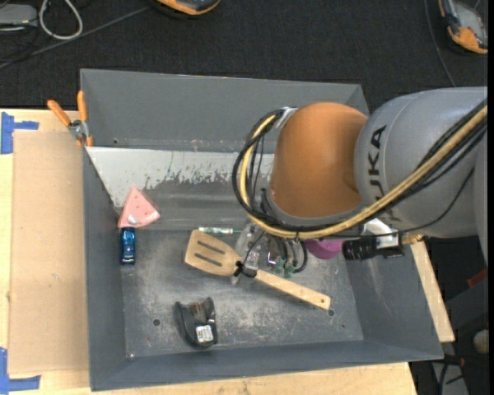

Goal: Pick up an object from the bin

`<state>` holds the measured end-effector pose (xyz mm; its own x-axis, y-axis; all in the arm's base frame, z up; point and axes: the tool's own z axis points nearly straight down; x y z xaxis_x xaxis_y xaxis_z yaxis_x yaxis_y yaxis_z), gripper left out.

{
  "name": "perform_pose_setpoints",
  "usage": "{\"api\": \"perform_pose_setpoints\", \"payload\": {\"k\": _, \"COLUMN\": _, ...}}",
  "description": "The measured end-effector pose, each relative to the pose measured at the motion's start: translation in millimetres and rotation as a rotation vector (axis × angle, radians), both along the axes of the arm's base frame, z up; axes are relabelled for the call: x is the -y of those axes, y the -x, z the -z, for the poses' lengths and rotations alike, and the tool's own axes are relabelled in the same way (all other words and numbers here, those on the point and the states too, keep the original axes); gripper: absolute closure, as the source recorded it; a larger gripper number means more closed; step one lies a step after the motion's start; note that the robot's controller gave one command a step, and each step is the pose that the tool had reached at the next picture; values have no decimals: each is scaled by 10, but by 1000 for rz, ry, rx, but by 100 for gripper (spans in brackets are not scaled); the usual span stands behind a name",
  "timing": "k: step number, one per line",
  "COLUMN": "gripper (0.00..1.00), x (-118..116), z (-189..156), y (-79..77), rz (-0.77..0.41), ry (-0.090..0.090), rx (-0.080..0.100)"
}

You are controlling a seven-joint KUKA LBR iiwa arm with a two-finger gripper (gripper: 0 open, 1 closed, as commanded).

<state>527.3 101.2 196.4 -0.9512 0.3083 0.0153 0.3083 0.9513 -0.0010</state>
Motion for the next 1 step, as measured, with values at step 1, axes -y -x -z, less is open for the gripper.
{"api": "perform_pose_setpoints", "payload": {"k": 1, "gripper": 100, "x": -3, "z": -431, "y": -19, "rz": -1, "ry": -2, "rx": 8}}
